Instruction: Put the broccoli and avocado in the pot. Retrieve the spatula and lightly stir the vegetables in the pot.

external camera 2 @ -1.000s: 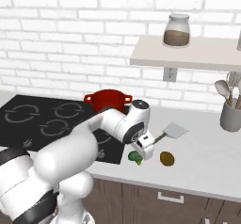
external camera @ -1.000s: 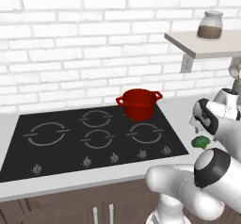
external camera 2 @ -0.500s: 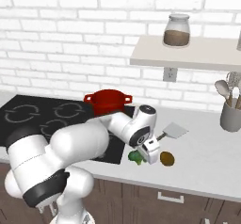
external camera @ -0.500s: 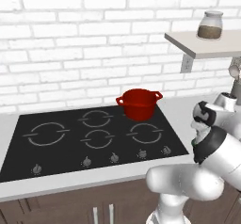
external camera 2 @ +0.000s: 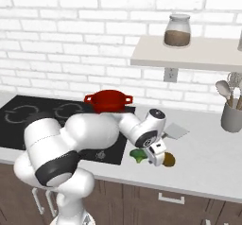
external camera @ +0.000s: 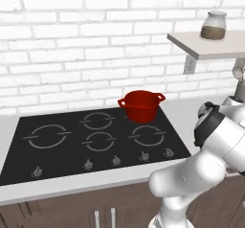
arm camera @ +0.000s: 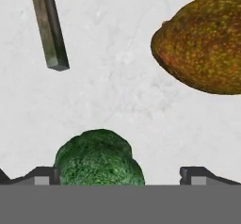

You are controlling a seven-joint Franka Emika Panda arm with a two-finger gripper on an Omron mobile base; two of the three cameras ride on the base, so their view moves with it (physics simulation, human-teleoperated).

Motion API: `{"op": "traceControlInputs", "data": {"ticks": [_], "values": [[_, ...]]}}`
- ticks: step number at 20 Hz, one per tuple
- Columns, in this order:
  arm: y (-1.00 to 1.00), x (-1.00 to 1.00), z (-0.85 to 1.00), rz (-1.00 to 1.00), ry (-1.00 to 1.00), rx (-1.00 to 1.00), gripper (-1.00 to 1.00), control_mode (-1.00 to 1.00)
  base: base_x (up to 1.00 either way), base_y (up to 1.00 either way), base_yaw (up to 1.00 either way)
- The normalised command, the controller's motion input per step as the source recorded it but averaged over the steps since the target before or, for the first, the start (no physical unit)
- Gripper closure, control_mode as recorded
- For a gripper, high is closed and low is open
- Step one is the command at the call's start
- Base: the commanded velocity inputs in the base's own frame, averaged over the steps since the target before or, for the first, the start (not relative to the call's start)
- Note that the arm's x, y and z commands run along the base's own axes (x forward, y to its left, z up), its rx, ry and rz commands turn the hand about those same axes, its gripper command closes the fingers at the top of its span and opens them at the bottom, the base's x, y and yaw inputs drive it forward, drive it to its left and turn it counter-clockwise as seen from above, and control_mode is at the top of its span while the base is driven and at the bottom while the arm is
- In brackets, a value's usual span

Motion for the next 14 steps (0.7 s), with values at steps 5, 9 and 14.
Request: {"op": "traceControlInputs", "data": {"ticks": [5,9,14], "values": [[0.04,0.03,-0.29,0.0,0.01,0.14,-1.0,-1.0,0.0,0.0,0.0],[0.44,0.01,-0.21,-0.03,0.18,0.14,-1.0,-1.0,0.0,0.0,0.0],[0.74,0.12,-0.15,-0.07,0.16,0.11,-1.0,-1.0,0.0,0.0,0.0]]}}
